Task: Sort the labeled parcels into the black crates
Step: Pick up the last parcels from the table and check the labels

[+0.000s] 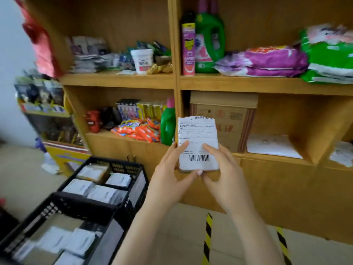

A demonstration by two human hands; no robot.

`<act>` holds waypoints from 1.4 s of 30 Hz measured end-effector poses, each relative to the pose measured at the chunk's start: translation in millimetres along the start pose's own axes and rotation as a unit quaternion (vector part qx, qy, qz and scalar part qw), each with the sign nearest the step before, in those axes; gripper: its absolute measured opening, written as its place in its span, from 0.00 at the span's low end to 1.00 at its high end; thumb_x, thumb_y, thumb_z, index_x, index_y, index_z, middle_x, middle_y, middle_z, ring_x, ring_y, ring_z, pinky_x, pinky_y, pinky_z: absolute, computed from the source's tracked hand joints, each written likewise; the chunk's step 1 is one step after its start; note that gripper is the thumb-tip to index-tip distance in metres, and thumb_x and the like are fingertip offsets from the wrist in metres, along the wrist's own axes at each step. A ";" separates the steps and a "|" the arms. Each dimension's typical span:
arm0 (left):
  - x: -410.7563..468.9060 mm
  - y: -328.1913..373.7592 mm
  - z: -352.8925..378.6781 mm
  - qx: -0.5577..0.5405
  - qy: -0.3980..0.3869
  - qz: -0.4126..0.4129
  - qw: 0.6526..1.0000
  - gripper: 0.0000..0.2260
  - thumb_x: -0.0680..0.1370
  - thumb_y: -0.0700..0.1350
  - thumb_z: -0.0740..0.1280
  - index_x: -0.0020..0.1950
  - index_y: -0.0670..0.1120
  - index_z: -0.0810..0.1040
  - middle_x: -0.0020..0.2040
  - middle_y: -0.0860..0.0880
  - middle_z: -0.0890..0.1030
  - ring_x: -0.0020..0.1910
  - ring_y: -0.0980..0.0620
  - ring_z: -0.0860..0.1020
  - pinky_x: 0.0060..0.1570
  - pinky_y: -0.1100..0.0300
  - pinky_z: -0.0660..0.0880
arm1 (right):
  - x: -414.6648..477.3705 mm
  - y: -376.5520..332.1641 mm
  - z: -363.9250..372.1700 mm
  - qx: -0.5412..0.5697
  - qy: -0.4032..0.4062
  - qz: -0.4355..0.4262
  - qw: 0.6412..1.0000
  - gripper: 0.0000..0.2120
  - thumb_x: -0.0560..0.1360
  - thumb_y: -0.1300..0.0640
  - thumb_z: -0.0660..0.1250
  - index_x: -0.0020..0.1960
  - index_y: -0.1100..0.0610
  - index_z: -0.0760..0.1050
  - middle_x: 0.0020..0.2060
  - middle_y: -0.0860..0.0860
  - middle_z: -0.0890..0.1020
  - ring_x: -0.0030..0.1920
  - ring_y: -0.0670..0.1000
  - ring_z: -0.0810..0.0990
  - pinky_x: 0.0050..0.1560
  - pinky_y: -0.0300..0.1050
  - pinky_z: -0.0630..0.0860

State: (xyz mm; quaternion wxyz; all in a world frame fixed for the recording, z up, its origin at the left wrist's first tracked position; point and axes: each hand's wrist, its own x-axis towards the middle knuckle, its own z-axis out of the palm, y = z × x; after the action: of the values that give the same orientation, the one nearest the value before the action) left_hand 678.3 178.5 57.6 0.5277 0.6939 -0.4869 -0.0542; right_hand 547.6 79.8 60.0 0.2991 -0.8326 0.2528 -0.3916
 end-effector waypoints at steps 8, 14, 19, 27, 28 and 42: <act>9.2 -88.5 -89.6 -0.023 0.091 -0.124 0.988 0.30 0.72 0.51 0.75 0.70 0.63 0.68 0.69 0.59 0.72 0.66 0.64 0.71 0.56 0.63 0.76 | 66.4 -18.7 135.2 0.067 -0.147 -0.034 0.986 0.30 0.72 0.56 0.75 0.71 0.45 0.69 0.70 0.43 0.68 0.69 0.47 0.68 0.68 0.51 0.71; 49.9 -127.6 -116.1 0.022 0.173 -0.184 0.967 0.30 0.69 0.56 0.74 0.69 0.66 0.68 0.65 0.55 0.76 0.62 0.57 0.77 0.55 0.61 0.78 | 135.8 -9.9 204.6 0.095 -0.241 -0.074 0.963 0.29 0.74 0.52 0.72 0.71 0.40 0.67 0.73 0.43 0.65 0.73 0.47 0.63 0.70 0.50 0.68; 90.9 -146.2 -123.3 0.015 0.251 -0.233 0.940 0.32 0.68 0.54 0.75 0.71 0.61 0.69 0.63 0.56 0.77 0.55 0.61 0.80 0.51 0.56 0.81 | 199.0 -4.8 243.4 0.095 -0.305 -0.129 0.939 0.28 0.75 0.49 0.71 0.72 0.41 0.66 0.74 0.42 0.63 0.73 0.45 0.61 0.70 0.40 0.62; 129.5 -165.0 -131.1 0.031 0.341 -0.283 0.896 0.28 0.72 0.50 0.76 0.70 0.60 0.70 0.58 0.55 0.79 0.48 0.63 0.81 0.42 0.68 0.77 | 255.4 1.9 290.3 0.139 -0.374 -0.180 0.899 0.26 0.76 0.47 0.70 0.71 0.39 0.66 0.74 0.44 0.64 0.72 0.49 0.64 0.69 0.54 0.69; 131.3 -166.6 -133.1 0.034 0.348 -0.287 0.892 0.28 0.72 0.50 0.76 0.70 0.59 0.70 0.59 0.56 0.78 0.48 0.64 0.81 0.41 0.69 0.77 | 257.9 1.2 294.7 0.142 -0.379 -0.186 0.895 0.26 0.76 0.47 0.70 0.72 0.40 0.67 0.74 0.45 0.64 0.72 0.50 0.64 0.70 0.53 0.69; 152.4 -234.7 -209.9 0.060 0.368 -0.306 0.876 0.30 0.70 0.51 0.77 0.69 0.59 0.70 0.60 0.55 0.78 0.50 0.63 0.81 0.44 0.65 0.80 | 293.6 -41.4 395.4 0.179 -0.417 -0.176 0.874 0.26 0.74 0.55 0.73 0.70 0.44 0.70 0.71 0.45 0.67 0.66 0.44 0.69 0.62 0.34 0.69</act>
State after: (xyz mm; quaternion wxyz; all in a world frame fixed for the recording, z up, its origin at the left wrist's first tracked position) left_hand 1026.4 202.1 32.0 0.5827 0.8088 -0.0232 0.0754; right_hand 1038.9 34.8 32.6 0.4466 -0.8817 -0.1207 -0.0929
